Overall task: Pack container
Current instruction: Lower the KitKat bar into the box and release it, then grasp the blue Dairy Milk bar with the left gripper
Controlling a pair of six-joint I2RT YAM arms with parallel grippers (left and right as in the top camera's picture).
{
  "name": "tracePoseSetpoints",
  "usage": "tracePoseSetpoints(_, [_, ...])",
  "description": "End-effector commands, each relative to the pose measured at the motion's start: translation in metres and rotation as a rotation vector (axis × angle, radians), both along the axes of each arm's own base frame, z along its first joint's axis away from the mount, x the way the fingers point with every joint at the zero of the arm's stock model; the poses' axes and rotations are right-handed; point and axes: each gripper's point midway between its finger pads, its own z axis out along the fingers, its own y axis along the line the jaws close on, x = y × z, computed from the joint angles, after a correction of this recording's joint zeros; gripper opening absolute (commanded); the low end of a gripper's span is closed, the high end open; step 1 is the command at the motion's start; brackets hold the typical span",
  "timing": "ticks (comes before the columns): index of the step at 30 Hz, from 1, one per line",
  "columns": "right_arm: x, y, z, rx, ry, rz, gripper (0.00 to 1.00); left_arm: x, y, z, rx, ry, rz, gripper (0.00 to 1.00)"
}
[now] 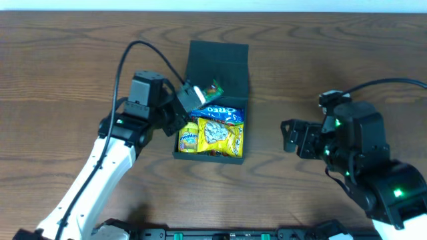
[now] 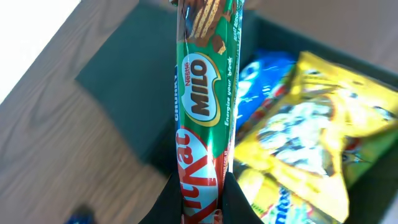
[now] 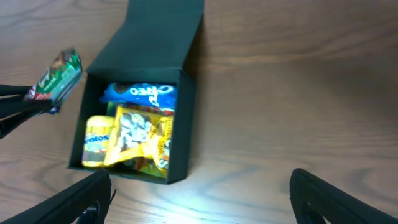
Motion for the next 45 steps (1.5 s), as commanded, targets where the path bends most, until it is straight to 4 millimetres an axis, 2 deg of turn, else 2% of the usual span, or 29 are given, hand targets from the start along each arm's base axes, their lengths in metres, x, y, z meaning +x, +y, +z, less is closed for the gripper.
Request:
tracePoseSetpoints(1, [-0.001,-0.010,-0.001,-0.046,-0.006,-0.020,0.92,-0.006,-0.023,-0.003,0.015,-0.040,-0.165,0.06])
tracePoseSetpoints(4, [-0.002,-0.012,-0.002,-0.055,0.002,-0.024,0.93,-0.008,-0.032,-0.017,0.073,-0.051,-0.230,0.06])
tracePoseSetpoints(9, [-0.002,-0.012,-0.002,-0.053,-0.001,-0.025,0.93,0.001,-0.031,-0.041,0.201,-0.066,-0.227,0.06])
tracePoseSetpoints(10, [-0.002,-0.012,-0.002,-0.053,0.000,-0.024,0.94,0.004,-0.030,-0.044,0.221,-0.074,-0.223,0.09])
tracePoseSetpoints(11, [-0.002,-0.012,-0.002,-0.054,0.000,-0.025,0.94,0.008,-0.029,-0.045,0.234,-0.086,-0.210,0.30])
tracePoseSetpoints(12, [-0.002,-0.012,-0.002,-0.053,0.000,-0.024,0.95,0.014,-0.028,-0.045,0.246,-0.102,-0.192,0.95])
tracePoseSetpoints(15, [-0.002,-0.012,-0.002,-0.053,0.000,-0.025,0.95,0.032,-0.020,-0.039,0.281,-0.164,-0.112,0.95])
tracePoseSetpoints(18, [-0.002,-0.012,-0.002,-0.053,0.000,-0.025,0.95,0.054,-0.009,-0.025,0.304,-0.240,0.012,0.95])
tracePoseSetpoints(22, [-0.002,-0.012,-0.002,-0.053,0.000,-0.025,0.96,0.068,0.012,-0.002,0.318,-0.303,0.184,0.95])
tracePoseSetpoints(25, [-0.002,-0.012,-0.002,-0.053,0.001,-0.025,0.96,0.080,0.045,0.019,0.294,-0.334,0.418,0.95])
tracePoseSetpoints(29, [-0.002,-0.012,-0.002,-0.053,0.001,-0.024,0.96,0.087,0.108,0.034,0.198,-0.307,0.758,0.95])
tracePoseSetpoints(32, [-0.002,-0.012,-0.002,-0.053,0.001,-0.025,0.97,0.086,0.148,0.023,0.077,-0.197,0.926,0.95])
tracePoseSetpoints(37, [-0.002,-0.012,-0.002,-0.053,0.000,-0.025,0.97,0.079,0.187,-0.014,-0.070,0.037,0.950,0.95])
tracePoseSetpoints(40, [-0.002,-0.012,-0.002,-0.053,0.000,-0.025,0.97,0.077,0.203,-0.033,-0.045,0.086,0.974,0.95])
tracePoseSetpoints(45, [-0.002,-0.012,-0.002,-0.053,0.001,-0.025,0.97,0.073,0.205,-0.061,0.056,0.144,0.926,0.95])
